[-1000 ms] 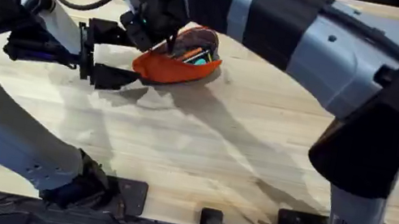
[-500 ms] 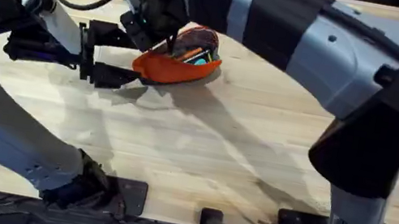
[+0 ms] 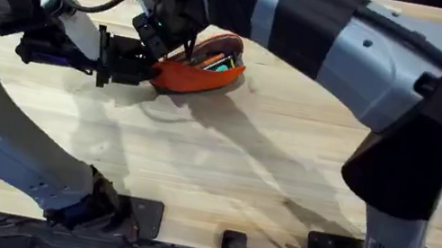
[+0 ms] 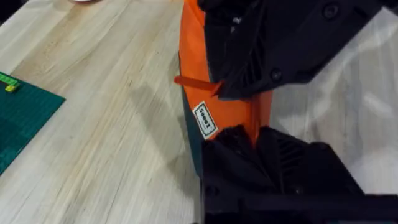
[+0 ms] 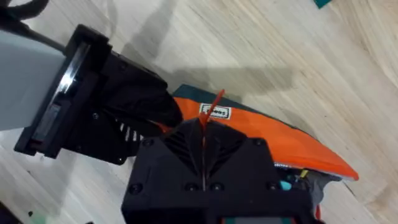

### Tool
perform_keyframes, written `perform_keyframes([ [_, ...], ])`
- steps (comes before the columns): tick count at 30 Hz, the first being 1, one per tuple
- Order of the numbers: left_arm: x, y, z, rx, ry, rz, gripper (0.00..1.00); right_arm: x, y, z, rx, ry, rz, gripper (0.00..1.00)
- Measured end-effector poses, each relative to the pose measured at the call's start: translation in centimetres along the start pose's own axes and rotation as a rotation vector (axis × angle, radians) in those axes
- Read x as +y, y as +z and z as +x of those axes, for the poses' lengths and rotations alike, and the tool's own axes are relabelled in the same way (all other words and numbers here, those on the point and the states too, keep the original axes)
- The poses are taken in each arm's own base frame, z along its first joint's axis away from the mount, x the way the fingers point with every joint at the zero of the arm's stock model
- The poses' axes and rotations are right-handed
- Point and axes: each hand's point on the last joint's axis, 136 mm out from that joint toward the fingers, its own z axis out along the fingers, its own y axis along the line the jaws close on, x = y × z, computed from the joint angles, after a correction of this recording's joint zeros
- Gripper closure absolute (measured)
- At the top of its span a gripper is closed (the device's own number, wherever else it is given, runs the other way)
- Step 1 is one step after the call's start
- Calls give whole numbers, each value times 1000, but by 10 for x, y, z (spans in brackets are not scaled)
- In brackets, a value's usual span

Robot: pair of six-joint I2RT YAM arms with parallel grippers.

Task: Unzip the bag, pick up the pens from the table one at a time and place them inside, then zip the bag closed.

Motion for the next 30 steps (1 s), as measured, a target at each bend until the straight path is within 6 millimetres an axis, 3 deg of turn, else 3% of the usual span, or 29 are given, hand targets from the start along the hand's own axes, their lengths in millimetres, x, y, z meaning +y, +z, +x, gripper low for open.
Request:
perform_keyframes([
  [17,0,0,0,0,-3,0,957,-1,0,1,5,1,2,971],
  [30,0,0,0,-1,-3,-1,958,-20,1,7,35,-44,20,972],
])
